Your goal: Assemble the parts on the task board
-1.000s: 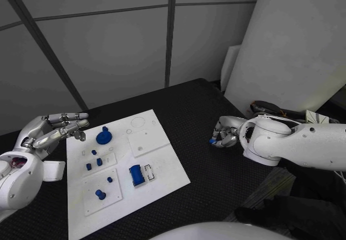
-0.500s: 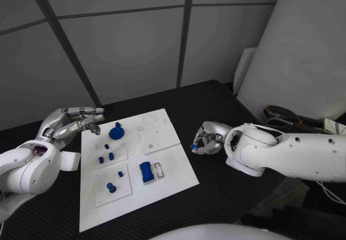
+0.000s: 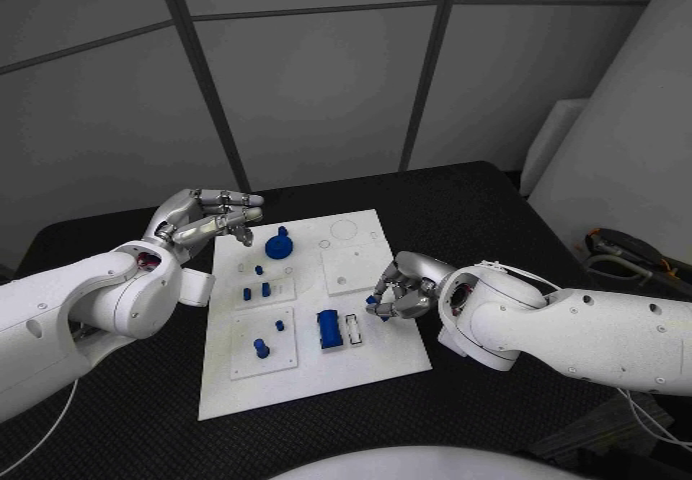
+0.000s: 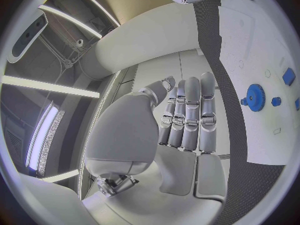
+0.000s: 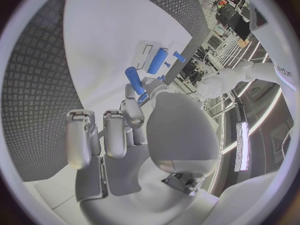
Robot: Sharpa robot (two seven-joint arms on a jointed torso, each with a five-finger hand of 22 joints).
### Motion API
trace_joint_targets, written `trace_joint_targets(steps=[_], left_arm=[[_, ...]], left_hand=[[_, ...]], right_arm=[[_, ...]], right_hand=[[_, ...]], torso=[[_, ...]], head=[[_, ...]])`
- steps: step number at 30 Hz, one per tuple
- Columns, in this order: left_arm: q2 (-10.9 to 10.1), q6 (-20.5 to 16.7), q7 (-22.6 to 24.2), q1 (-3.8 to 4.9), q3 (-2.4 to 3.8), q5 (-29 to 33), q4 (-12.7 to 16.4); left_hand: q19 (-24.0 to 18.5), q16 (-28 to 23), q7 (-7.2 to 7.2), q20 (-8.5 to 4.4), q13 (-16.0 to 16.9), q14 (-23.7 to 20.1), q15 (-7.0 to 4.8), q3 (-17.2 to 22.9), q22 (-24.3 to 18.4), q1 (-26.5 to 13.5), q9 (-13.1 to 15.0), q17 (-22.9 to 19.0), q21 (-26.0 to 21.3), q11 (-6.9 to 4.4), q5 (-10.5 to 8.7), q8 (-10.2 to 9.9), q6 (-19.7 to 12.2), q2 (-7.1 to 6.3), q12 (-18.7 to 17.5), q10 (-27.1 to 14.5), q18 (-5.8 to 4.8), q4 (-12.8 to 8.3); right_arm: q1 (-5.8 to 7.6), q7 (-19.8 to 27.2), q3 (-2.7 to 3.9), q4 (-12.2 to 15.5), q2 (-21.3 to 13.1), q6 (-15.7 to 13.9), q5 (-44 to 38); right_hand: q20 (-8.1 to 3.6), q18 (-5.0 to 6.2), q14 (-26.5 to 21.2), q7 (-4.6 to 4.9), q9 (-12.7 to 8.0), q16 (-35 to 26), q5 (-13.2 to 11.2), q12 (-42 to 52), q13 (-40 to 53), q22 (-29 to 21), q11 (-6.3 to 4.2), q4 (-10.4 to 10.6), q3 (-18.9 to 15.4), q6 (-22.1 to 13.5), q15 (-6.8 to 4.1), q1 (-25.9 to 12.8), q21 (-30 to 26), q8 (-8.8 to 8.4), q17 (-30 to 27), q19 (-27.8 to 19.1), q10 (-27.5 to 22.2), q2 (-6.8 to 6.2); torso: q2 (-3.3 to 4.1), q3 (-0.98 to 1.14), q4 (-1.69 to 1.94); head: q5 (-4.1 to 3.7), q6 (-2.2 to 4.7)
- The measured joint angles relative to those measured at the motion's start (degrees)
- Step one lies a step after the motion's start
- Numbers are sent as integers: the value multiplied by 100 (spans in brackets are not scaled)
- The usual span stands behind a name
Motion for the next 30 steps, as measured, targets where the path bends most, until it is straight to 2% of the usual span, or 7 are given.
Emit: trace_joint_targets(steps=[9, 12, 13, 14, 18, 22, 30], left_arm=[[1, 4, -4, 0, 0, 0, 12], [3, 4, -5, 0, 0, 0, 15], [3, 4, -5, 0, 0, 0, 16], [3, 5, -6, 0, 0, 0, 16], [7, 5, -7, 0, 0, 0, 19], [7, 7, -9, 0, 0, 0, 25], [-7, 10, -11, 2, 0, 0, 33]], left_hand=[[0, 0, 0, 0, 6, 0, 0, 0, 0, 0, 0, 0, 0, 1, 0, 0, 0, 0, 41, -40, 0, 0], [0, 0, 0, 0, 6, 0, 0, 0, 0, 0, 0, 0, 0, 1, 0, 0, 0, 0, 41, -40, 0, 0], [0, 0, 0, 0, 6, 0, 0, 0, 0, 0, 0, 0, 0, 1, 0, 0, 0, 0, 41, -40, 0, 0], [0, 0, 0, 0, 6, 0, 0, 0, 0, 0, 0, 0, 0, 1, 0, 0, 0, 0, 41, -40, -1, 0], [0, 0, 0, 0, 6, 0, 0, 0, 0, 0, 0, 0, 0, 1, 0, 0, 0, 0, 41, -40, -1, 0], [0, 0, 0, 0, 6, 0, 0, 0, 0, 0, 0, 0, 0, 1, 0, 0, 0, 0, 41, -40, 0, 0], [0, 0, 0, 0, 5, 0, 0, 0, 0, 0, 0, 0, 0, 1, 0, 0, 0, 0, 41, -40, 0, 0]], right_arm=[[-8, 14, 0, -208, 366, 83, 87], [-8, 5, 0, -265, 448, 175, 114], [-8, 2, 0, -283, 476, 210, 121], [-8, -2, 0, -300, 503, 248, 128], [-17, -31, 0, -368, 609, 421, 153], [-31, -83, -3, -420, 656, 598, 160], [-42, -209, 2, -460, 694, 846, 96]], right_hand=[[0, 0, 0, -18, 34, 88, 1, 239, 150, 0, -10, 97, -146, 64, 0, -165, 67, 56, 0, 0, 113, 77], [-20, 1, -9, -24, 66, 122, 1, 334, 216, 0, -42, 130, -224, 83, -32, -226, 67, 81, -1, -21, 145, 121], [-20, 1, 0, -74, 69, 122, 1, 355, 236, 0, -52, 132, -253, 134, -41, -256, 67, 90, -1, -21, 154, 109], [-22, 0, 0, -83, 69, 122, -6, 356, 249, 0, -57, 132, -257, 144, -41, -262, 67, 90, -1, -19, 168, 115], [-41, 1, 0, -91, 80, 123, -61, 416, 293, 0, -41, 161, -317, 156, -41, -306, 79, 119, -1, 0, 184, 159], [-41, 1, 0, -144, 103, 122, -107, 437, 304, 0, -61, 176, -364, 225, -41, -346, 100, 120, -1, 0, 204, 140], [-41, 1, 0, -162, 123, 144, -167, 465, 303, 0, -61, 193, -444, 246, -41, -375, 100, 188, -1, 0, 204, 168]], torso=[[10, 7, 5], [10, 3, 10], [10, 3, 10], [10, 3, 10], [9, 2, 10], [7, -1, 10], [3, -1, -1]], head=[[206, -68], [265, -98], [287, -111], [310, -120], [386, -163], [408, -187], [413, -210]])
